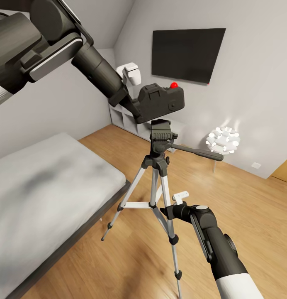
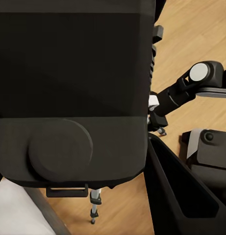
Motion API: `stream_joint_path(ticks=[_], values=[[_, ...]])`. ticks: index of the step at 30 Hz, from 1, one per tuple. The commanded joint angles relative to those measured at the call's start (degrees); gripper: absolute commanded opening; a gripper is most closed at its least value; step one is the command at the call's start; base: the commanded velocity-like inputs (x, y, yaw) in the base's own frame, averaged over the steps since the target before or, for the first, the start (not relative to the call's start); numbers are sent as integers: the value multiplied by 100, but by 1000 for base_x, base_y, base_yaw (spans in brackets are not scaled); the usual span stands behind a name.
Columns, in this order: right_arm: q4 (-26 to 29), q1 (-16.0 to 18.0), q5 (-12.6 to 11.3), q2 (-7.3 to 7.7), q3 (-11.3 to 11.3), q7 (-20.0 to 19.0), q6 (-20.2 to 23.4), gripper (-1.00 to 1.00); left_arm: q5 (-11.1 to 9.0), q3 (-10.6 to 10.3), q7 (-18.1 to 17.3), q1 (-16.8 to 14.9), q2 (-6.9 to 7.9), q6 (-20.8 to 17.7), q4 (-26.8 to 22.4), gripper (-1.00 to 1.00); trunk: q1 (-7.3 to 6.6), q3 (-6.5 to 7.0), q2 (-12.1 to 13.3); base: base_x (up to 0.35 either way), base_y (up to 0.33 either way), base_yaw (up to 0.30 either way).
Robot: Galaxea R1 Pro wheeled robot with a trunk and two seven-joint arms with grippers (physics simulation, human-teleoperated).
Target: Attach the digital camera to the camera tripod in the bedroom.
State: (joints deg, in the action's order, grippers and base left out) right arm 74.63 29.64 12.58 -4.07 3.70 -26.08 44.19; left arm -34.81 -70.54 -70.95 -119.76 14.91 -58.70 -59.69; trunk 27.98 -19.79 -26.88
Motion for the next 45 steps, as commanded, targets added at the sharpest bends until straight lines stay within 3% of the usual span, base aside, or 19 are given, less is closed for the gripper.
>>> stream_joint_path(ticks=[1, 31, 45], values=[[7, 7, 21, -4, -1, -46, 22, -100, -7, -15, -10, -12, -4, -10, -2, -100, 3, -10, -10, 0, 0, 0], [7, 7, 2, -2, -1, -46, 3, -100, -16, -21, -1, -12, -98, -10, 7, -100, 3, -10, -10, 0, 0, 0], [5, 7, -1, 1, -1, -46, 2, -100, -35, -20, 10, -12, -233, -2, 5, -100, 3, -10, -10, 0, 0, 0]])
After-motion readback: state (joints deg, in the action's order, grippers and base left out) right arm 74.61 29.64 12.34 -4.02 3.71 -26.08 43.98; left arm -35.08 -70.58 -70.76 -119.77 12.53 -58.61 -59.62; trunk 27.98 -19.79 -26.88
